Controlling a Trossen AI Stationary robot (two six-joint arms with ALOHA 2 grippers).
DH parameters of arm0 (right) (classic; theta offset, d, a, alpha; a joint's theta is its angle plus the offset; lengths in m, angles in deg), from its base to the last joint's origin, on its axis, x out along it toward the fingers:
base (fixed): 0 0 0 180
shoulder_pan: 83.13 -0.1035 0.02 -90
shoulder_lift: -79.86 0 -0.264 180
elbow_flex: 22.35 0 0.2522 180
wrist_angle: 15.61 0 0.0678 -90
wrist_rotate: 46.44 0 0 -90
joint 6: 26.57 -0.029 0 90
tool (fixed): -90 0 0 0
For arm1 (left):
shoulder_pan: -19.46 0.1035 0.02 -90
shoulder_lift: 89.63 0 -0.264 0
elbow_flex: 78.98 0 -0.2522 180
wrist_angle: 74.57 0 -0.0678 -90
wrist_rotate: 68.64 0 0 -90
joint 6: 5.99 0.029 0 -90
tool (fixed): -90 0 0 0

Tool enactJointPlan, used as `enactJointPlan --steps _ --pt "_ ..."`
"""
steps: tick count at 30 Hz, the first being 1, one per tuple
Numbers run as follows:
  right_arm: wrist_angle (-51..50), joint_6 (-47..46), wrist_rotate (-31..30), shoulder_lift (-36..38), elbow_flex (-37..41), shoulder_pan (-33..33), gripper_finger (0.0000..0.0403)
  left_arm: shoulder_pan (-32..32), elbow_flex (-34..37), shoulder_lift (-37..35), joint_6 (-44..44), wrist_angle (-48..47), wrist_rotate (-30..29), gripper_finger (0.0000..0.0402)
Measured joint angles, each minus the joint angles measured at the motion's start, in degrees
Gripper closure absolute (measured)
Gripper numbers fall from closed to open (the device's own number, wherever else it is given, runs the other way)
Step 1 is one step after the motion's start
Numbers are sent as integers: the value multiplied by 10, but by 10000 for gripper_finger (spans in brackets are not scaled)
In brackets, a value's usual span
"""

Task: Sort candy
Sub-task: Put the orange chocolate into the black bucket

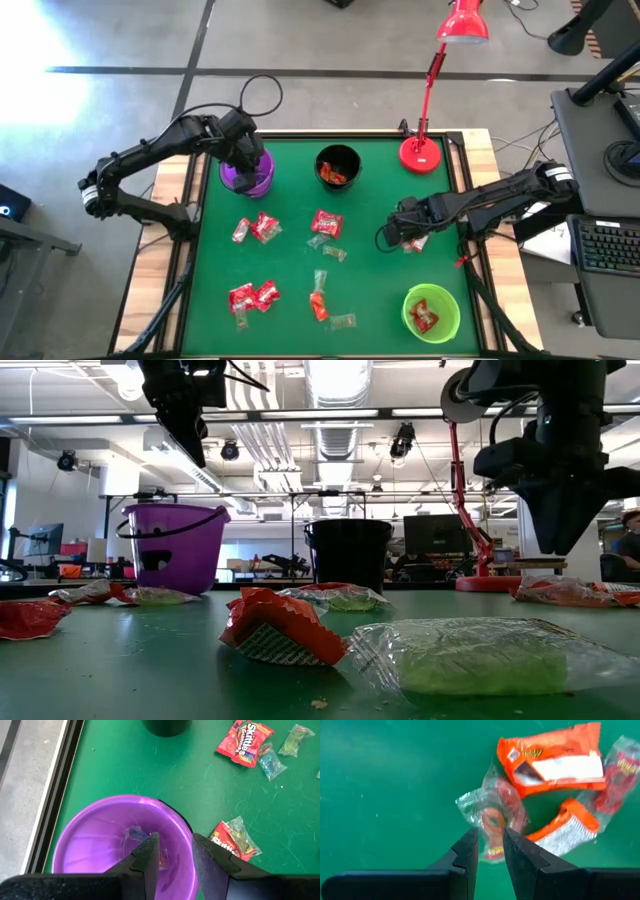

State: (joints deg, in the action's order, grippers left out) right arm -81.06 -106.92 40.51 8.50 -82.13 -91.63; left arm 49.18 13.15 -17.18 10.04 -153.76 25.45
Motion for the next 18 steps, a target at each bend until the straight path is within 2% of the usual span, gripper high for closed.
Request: enactJointPlan --steps 8,14,18 --pt "-3 6 1 0 -1 0 313 0 0 0 0 -1 0 303" --pt "0 30 27 0 -3 0 273 0 0 0 0 -2 0 303" --pt "-20 -14 31 0 -4 -3 245 0 0 0 0 -2 0 303"
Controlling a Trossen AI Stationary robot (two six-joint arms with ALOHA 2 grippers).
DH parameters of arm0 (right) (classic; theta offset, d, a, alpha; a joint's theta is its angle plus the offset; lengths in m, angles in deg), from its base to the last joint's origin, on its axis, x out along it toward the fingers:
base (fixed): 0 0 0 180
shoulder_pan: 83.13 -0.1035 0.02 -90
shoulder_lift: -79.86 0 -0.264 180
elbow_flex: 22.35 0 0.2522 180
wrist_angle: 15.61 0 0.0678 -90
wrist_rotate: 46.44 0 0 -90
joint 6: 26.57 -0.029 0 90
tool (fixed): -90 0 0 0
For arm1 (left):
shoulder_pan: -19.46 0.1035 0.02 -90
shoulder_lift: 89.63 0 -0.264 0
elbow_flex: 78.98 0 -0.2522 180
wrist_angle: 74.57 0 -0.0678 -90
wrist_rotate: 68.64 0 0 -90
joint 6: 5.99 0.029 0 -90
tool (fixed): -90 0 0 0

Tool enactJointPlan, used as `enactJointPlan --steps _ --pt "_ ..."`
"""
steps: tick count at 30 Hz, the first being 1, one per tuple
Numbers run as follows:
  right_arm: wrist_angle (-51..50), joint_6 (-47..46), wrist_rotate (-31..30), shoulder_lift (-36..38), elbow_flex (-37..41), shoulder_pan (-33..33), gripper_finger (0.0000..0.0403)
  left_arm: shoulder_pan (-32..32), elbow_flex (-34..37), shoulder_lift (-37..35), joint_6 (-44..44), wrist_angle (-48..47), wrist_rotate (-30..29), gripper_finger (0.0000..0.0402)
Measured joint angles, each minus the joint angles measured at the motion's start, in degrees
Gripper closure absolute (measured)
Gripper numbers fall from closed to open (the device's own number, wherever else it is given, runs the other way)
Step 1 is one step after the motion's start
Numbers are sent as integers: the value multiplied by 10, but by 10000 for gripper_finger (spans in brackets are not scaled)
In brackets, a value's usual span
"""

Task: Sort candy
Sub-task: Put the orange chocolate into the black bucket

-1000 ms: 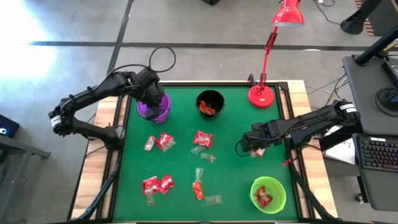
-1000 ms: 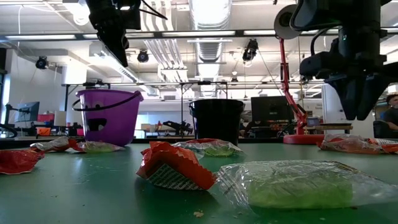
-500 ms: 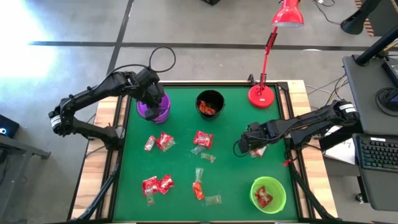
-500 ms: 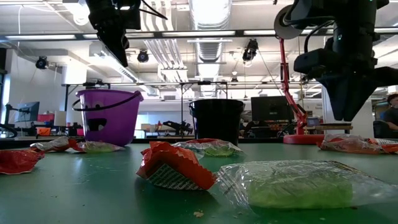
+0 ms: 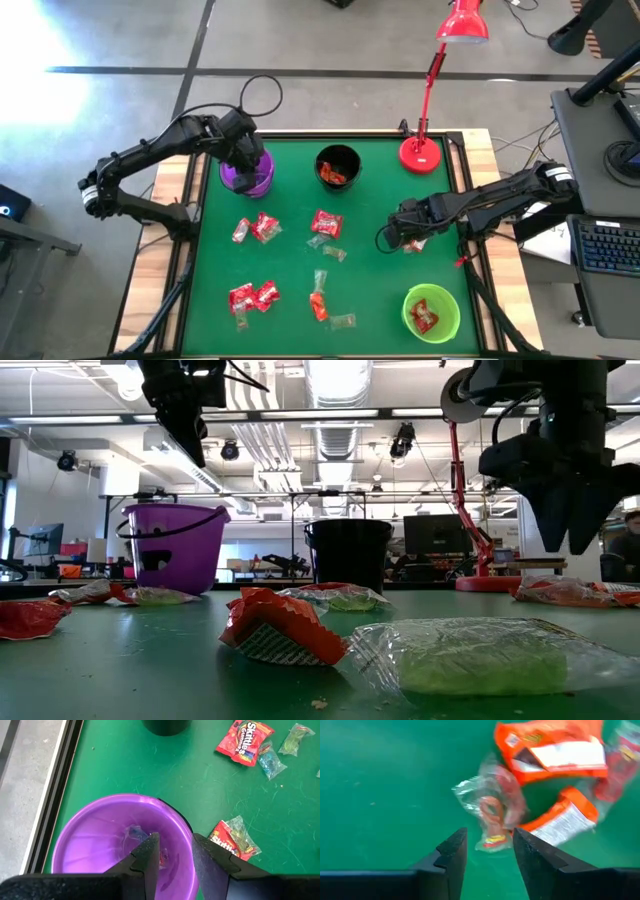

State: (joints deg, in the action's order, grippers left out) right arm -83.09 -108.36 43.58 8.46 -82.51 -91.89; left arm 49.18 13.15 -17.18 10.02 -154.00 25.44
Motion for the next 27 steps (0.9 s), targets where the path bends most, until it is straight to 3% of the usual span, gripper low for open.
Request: enactJointPlan --steps 8,16,27 --pt "-83 -177 -15 0 10 0 217 0 0 0 0 0 0 303" --pt "-81 -224 -16 -12 23 0 215 0 0 0 0 0 0 303" --pt "-71 -231 -16 -101 27 0 217 0 0 0 0 0 0 303"
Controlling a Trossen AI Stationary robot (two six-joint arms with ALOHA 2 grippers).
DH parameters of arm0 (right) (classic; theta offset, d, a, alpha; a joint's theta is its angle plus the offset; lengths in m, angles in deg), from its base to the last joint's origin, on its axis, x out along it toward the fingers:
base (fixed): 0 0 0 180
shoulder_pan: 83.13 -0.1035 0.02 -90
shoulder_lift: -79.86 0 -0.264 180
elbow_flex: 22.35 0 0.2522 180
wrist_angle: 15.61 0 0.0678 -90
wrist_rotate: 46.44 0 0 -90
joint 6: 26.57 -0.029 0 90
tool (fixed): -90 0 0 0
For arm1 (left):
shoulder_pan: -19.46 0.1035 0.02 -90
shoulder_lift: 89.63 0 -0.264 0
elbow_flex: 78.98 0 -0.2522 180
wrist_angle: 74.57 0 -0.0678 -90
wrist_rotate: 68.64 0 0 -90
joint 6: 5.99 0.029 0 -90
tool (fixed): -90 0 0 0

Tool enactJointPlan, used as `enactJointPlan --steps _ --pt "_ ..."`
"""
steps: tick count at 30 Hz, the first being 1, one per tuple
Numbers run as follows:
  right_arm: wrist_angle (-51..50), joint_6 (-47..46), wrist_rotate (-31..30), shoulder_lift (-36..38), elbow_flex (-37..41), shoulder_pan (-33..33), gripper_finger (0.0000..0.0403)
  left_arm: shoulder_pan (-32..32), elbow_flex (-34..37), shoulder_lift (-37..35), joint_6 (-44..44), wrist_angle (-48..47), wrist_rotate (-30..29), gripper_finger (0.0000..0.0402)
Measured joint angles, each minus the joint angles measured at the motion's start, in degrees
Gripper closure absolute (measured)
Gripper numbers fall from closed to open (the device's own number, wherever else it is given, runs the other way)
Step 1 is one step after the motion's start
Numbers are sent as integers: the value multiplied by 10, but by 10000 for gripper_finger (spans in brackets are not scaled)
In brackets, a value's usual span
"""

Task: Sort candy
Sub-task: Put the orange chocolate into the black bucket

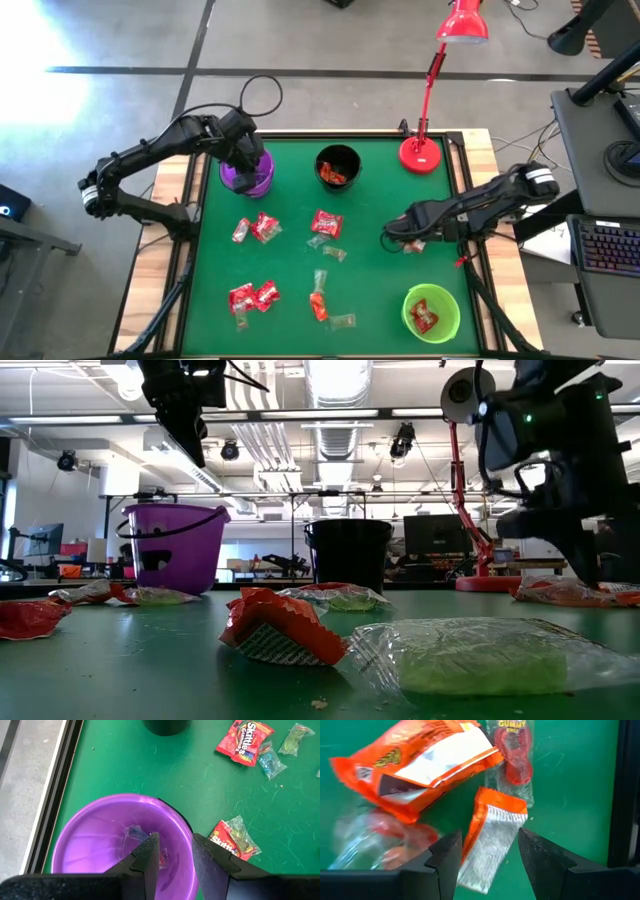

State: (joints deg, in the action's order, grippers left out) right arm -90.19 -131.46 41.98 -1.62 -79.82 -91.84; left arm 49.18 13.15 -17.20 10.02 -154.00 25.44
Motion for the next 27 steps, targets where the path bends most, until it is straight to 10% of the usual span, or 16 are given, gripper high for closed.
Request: enactJointPlan --steps 18,27 --pt "27 29 2 -18 -1 0 380 0 0 0 0 -5 0 303" --pt "28 21 -10 56 -1 0 386 0 0 0 0 -19 0 303"
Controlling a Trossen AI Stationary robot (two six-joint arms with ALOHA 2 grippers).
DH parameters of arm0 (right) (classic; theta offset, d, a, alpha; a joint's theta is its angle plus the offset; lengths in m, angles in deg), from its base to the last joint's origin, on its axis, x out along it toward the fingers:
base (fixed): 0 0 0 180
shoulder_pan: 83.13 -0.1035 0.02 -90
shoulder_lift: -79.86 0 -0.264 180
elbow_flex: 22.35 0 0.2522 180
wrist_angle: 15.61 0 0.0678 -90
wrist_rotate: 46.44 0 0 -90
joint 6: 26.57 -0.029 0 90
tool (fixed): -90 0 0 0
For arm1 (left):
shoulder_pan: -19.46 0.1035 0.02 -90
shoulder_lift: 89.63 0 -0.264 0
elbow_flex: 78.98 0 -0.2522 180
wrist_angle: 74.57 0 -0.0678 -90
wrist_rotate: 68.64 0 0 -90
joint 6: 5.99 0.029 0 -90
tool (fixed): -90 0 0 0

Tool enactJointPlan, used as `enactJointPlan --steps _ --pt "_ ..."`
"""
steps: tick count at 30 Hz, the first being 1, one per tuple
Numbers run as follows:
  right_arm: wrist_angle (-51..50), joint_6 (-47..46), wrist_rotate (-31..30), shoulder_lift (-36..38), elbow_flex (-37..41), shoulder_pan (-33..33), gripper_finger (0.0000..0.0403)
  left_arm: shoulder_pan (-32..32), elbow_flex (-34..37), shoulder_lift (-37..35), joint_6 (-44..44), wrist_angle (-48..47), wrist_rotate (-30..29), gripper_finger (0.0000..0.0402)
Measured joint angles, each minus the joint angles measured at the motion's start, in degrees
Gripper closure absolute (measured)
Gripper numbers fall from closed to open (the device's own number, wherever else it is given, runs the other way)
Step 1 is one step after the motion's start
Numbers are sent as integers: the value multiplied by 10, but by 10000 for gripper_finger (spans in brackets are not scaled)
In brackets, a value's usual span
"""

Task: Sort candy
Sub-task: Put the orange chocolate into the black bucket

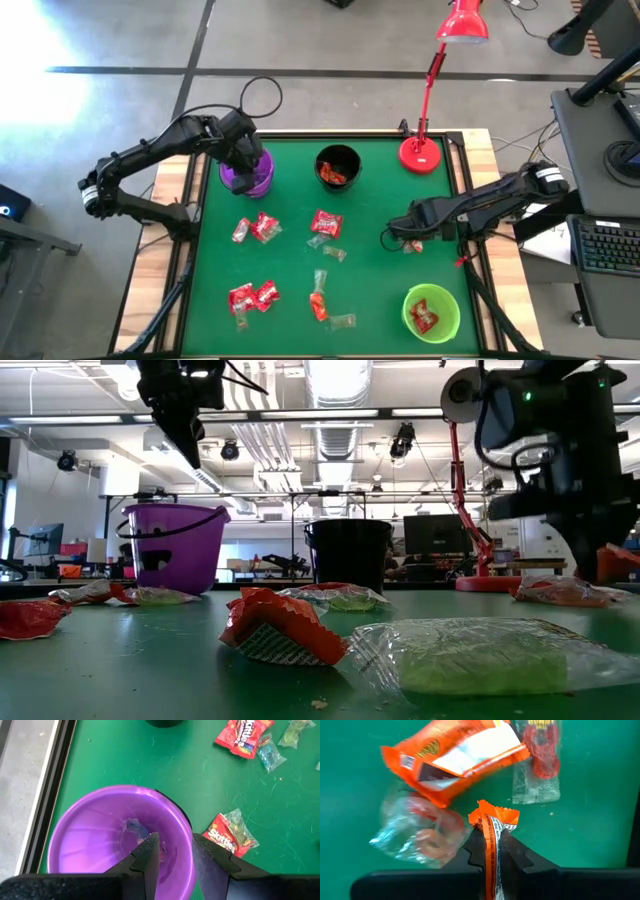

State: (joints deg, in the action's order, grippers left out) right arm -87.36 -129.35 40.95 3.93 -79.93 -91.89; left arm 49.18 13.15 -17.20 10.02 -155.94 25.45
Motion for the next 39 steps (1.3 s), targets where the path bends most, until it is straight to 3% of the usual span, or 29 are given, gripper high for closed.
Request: enactJointPlan --steps 8,15,28,39 --pt "58 27 -114 65 -39 6 386 0 0 0 0 0 0 303" --pt "96 164 -192 42 -117 63 385 0 0 0 -5 10 0 303" --pt "116 473 -179 -84 -316 206 385 0 0 0 -5 -2 0 303" --pt "118 625 -104 -212 -445 274 385 0 0 -2 -9 -27 0 303"
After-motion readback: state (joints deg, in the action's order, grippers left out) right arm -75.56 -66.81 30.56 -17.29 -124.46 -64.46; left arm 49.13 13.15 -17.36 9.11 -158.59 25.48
